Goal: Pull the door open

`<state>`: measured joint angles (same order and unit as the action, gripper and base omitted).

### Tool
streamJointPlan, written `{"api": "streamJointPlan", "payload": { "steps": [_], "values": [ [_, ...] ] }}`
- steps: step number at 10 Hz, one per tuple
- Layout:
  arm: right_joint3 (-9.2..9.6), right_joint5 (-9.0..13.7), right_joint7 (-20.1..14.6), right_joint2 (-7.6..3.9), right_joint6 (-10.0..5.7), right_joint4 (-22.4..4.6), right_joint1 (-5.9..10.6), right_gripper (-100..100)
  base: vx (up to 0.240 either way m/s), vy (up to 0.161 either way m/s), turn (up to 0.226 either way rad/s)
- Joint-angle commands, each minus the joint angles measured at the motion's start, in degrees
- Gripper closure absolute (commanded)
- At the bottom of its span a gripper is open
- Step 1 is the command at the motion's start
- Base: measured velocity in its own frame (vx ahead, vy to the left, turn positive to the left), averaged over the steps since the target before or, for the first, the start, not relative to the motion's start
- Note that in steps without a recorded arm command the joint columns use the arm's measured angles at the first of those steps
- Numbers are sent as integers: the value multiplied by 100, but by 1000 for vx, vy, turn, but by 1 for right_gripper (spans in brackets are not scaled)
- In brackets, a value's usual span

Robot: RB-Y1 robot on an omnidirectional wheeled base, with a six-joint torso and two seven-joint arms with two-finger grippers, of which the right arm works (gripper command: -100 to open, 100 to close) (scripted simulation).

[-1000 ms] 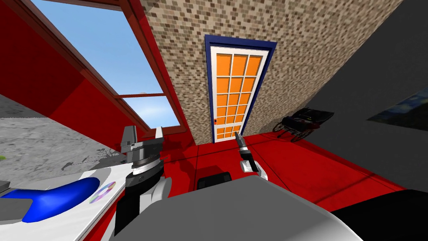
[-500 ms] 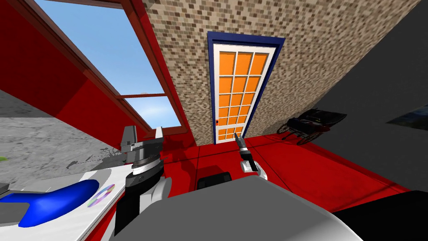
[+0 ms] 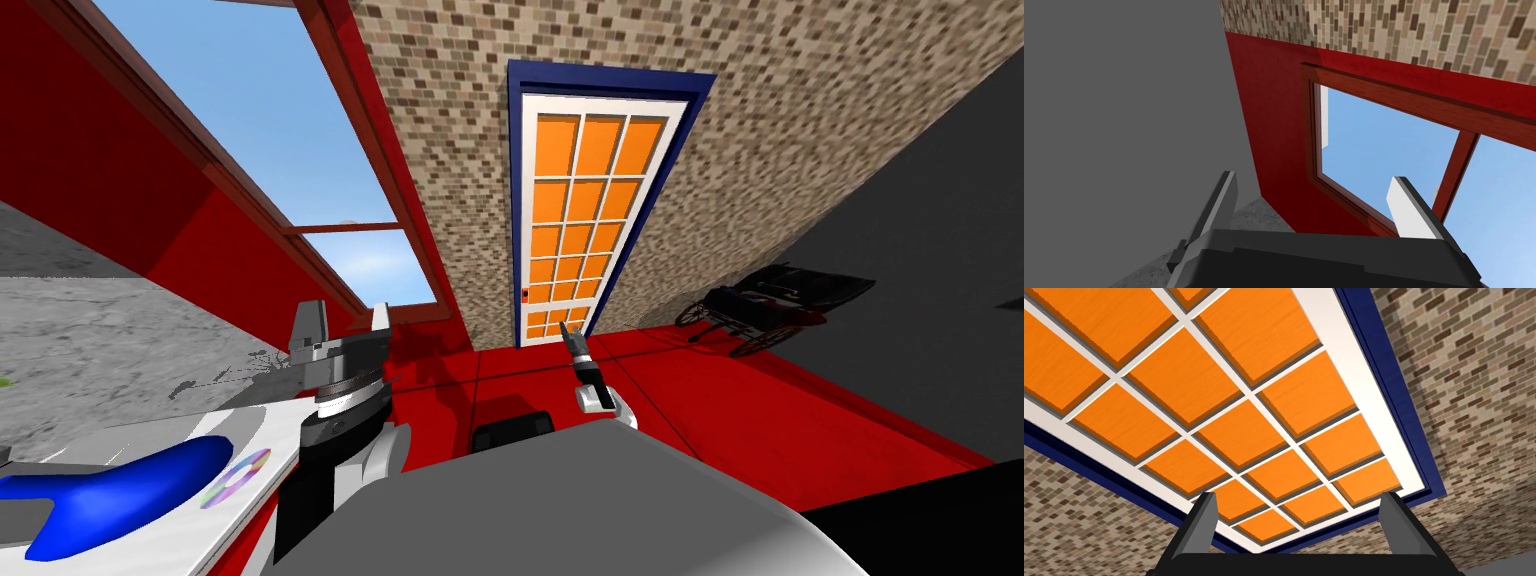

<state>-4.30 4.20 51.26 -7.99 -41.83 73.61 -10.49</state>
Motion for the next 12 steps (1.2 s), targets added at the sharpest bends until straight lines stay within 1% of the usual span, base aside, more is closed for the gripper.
{"api": "streamJointPlan", "payload": {
  "steps": [1, 3, 4, 7, 12],
  "values": [
    [-31, -5, 212, -12, -26, -226, 103, -100, 127, 19, 57],
    [-66, -11, 443, -32, -81, -511, 209, -100, 112, 32, 63],
    [-66, -11, 443, -32, -81, -511, 209, -100, 64, 21, 14],
    [-117, -19, 783, -60, -163, -932, 365, -100, 72, 13, 53],
    [-198, -31, 1325, -102, -293, -1601, 613, -100, 112, 11, 52]
  ]
}}
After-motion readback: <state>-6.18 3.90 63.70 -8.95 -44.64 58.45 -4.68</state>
